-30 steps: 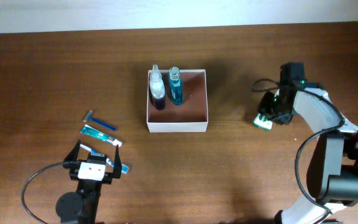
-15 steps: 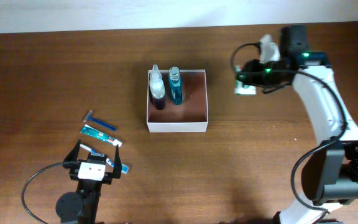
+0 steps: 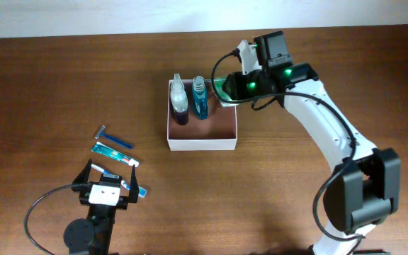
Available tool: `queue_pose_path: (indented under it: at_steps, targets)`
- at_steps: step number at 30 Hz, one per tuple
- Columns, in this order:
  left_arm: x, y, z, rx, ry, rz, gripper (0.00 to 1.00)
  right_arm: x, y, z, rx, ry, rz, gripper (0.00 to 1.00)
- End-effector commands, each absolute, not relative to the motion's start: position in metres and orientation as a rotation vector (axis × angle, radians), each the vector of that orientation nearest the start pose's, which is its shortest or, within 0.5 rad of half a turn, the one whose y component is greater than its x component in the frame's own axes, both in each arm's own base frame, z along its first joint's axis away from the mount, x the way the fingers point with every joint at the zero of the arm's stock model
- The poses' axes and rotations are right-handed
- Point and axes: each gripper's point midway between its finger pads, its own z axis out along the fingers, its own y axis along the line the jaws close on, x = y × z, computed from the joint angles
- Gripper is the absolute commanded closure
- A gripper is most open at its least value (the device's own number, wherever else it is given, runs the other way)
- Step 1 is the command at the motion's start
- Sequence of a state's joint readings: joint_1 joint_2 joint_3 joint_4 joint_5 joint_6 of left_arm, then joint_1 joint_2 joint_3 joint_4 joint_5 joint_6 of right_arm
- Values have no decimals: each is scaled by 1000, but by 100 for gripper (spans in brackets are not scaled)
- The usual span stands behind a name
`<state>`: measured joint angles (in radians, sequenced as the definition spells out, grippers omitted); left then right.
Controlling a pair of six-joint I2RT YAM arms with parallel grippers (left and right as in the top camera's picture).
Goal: Pack container
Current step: 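Carry the soap bar into the box and release it beside the bottles, then withdraw the right gripper to the right side of the table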
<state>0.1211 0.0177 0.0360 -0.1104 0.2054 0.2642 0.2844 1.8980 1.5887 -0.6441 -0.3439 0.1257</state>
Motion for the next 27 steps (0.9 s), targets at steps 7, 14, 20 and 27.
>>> queue_pose_path:
  at_steps: [7, 14, 20, 27]
  targets:
    - [244, -3, 158, 252, 1647, 116, 1, 469, 205, 126, -271, 2566, 575, 55]
    - [244, -3, 158, 251, 1647, 116, 1, 470, 202, 124, -261, 2571, 555, 55]
    - [244, -3, 158, 251, 1647, 116, 1, 461, 187, 162, -212, 2576, 551, 51]
    - [244, -3, 158, 252, 1647, 116, 1, 438, 94, 205, 23, 2656, 312, 37]
